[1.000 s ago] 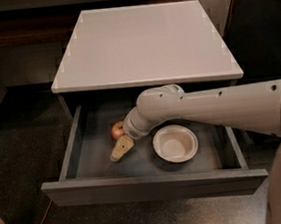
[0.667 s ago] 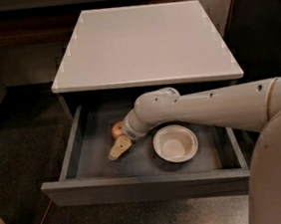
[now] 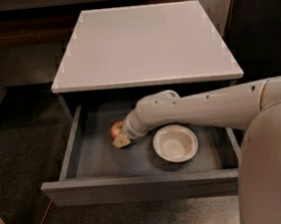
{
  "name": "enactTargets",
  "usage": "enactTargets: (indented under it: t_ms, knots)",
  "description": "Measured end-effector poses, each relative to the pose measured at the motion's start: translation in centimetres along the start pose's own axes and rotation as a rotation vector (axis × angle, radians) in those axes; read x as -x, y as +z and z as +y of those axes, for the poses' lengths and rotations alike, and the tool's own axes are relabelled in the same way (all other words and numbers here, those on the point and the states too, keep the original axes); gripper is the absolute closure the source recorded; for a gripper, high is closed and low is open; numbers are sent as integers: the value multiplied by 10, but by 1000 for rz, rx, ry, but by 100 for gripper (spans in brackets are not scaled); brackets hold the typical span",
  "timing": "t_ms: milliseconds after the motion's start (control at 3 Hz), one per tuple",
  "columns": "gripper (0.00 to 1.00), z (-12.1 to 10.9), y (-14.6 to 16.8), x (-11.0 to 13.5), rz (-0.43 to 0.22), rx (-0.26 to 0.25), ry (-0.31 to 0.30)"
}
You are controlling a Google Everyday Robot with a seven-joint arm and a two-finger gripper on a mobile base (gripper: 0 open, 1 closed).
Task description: Pick apple from top drawer and place on counter
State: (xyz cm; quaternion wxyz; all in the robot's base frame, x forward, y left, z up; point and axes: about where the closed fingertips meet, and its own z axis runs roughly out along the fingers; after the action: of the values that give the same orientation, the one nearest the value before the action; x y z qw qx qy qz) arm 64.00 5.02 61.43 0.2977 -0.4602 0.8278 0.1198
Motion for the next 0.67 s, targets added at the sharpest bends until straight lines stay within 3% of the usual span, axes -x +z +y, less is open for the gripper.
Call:
enactTargets:
  t_ms: [333,667]
  knots:
    - [69,-6,-10,1,-27,3,5]
    - [92,-11,-44,18,-80,17,-16]
